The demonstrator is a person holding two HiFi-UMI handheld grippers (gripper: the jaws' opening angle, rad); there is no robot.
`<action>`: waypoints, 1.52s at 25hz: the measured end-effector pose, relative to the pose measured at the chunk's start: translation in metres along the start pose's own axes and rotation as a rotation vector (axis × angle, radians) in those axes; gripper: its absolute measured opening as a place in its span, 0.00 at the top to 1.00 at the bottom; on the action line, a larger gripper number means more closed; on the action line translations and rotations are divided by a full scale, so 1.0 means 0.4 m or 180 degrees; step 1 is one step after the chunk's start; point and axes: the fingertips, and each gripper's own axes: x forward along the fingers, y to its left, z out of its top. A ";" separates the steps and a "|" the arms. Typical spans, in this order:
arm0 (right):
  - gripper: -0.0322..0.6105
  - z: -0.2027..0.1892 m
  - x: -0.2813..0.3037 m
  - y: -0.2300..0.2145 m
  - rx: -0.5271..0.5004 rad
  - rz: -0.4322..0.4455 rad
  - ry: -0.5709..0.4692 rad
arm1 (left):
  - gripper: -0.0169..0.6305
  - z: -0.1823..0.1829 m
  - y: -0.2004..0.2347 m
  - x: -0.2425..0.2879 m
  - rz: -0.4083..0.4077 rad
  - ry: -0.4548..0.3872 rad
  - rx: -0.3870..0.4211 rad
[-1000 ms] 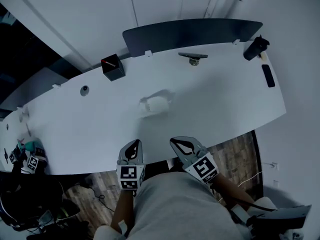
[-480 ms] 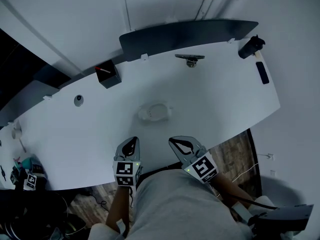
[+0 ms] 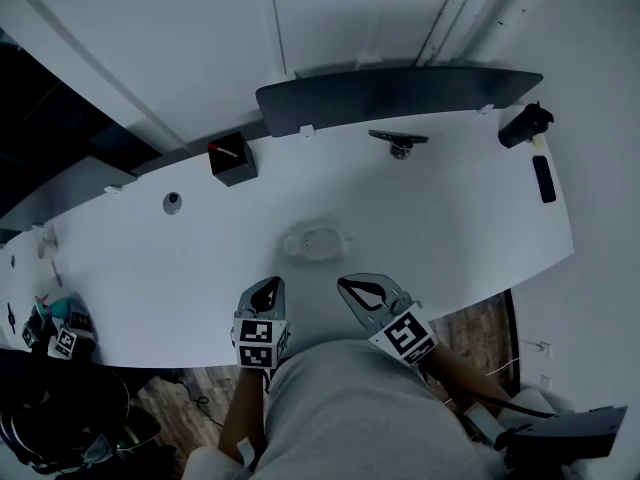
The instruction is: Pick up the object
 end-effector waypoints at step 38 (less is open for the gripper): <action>0.95 -0.072 -0.019 -0.173 0.0463 -0.0274 0.0073 | 0.57 -0.052 0.046 0.333 -0.0345 0.1184 -0.1590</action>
